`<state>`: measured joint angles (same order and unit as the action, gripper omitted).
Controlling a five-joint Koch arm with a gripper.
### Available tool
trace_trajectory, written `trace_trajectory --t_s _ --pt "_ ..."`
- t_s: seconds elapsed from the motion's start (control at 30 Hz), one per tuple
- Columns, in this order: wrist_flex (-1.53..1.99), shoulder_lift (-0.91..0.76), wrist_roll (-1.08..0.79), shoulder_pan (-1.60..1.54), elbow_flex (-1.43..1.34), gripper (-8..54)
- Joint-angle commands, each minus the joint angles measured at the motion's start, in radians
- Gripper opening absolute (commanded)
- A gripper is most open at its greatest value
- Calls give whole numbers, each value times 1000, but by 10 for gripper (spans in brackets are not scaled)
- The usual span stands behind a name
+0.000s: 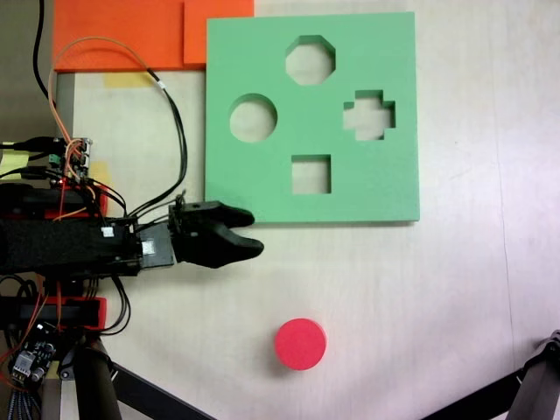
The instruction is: Put the cylinder block into the corresponding hole
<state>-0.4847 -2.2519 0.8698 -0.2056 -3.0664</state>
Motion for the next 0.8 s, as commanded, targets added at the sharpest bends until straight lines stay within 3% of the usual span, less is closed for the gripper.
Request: trace_trajectory --t_s 0.0,0.3,0.37,0.57,0.77 --pt "-219 -67 190 -23 -69 334" --pt "-293 -69 379 -63 -71 329" --pt "-301 -69 505 -57 -71 360" --pt "-354 -67 606 -14 -66 512" --pt "-293 -52 653 115 -69 519"
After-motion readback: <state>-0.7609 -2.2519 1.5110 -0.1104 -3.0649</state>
